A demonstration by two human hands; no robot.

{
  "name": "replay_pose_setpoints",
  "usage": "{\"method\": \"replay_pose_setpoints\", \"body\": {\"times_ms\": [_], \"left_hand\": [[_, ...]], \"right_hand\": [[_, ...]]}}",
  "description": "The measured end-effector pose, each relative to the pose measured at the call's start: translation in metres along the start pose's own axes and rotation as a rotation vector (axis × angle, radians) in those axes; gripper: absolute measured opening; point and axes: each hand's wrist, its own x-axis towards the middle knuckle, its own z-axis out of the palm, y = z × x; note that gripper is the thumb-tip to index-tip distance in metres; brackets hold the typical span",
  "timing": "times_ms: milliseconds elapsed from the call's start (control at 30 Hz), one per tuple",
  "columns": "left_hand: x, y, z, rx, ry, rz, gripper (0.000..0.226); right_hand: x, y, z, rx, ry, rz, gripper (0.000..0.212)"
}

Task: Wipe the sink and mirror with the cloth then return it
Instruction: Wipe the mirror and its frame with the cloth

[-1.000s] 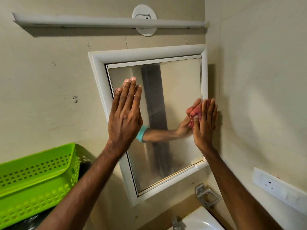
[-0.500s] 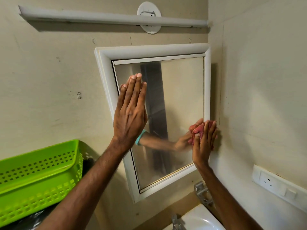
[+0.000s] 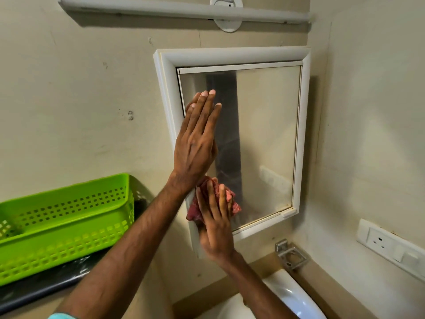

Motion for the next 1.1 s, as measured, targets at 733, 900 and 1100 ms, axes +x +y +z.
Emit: {"method": "replay_pose_setpoints", "body": {"times_ms": [733,900,1100], "left_hand": [[-0.041,-0.010,-0.002,-0.060,0.062,-0.046,0.055],[-0.042,-0.013,-0.005,-0.030,0.041,-0.030,0.061],[-0.041,-0.011,-0.003,0.028,0.040,-0.031,0.057]], "right_hand": [[0.001,0.016,-0.009,0.041,0.078,0.139,0.067],[-0.003,-0.015,0.012,0.007,0.013,-0.018,0.076],[-0.035,0.008,0.018,-0.109,-0.008,-0.134,0.081]]}}
